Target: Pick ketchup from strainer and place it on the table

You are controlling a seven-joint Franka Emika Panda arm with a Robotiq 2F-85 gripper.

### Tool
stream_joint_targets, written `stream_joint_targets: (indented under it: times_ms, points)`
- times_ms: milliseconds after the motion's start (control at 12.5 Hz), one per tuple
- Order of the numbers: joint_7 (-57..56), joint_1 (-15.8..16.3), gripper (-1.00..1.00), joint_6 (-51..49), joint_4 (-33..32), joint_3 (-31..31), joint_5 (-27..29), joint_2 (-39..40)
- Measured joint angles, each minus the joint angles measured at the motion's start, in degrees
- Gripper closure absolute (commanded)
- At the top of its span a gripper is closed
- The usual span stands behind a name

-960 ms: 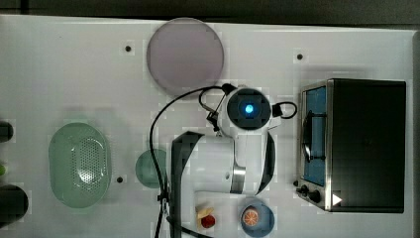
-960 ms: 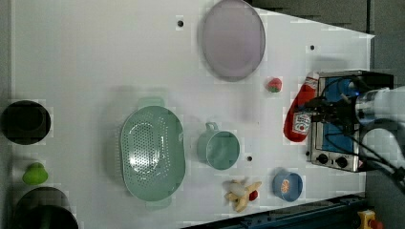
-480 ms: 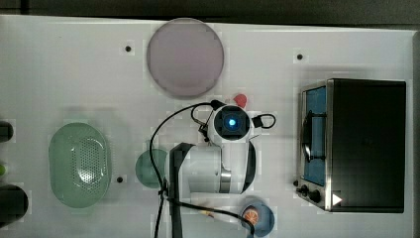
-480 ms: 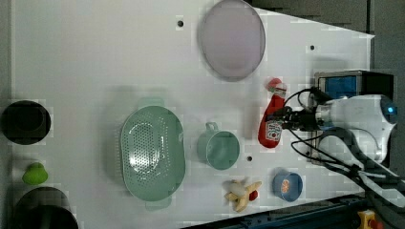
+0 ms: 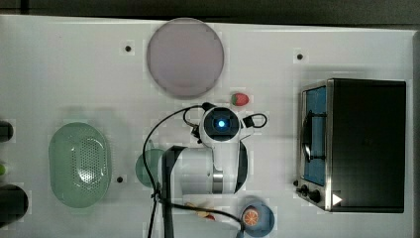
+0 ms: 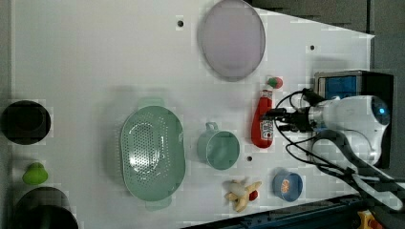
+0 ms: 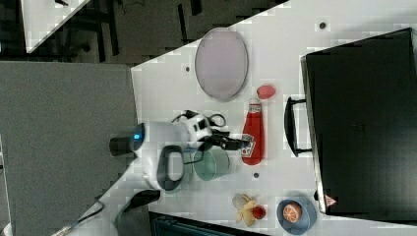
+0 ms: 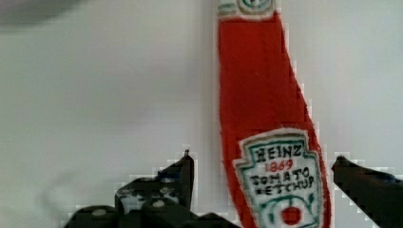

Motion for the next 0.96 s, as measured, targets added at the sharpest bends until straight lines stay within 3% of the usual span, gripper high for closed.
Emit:
stream_joint_targets:
  times_ms: [240,640,960]
  points:
    - [2.8,0.2,-1.00,-10.6,6.8,0.3,0.0,-8.3]
    - [16.0,-0.7,-1.00,-40.0,31.2,2.5,0.5,-14.2]
    - [18.7,-0.1,-1.00,-48.3,40.8,2.2,1.0,-14.9]
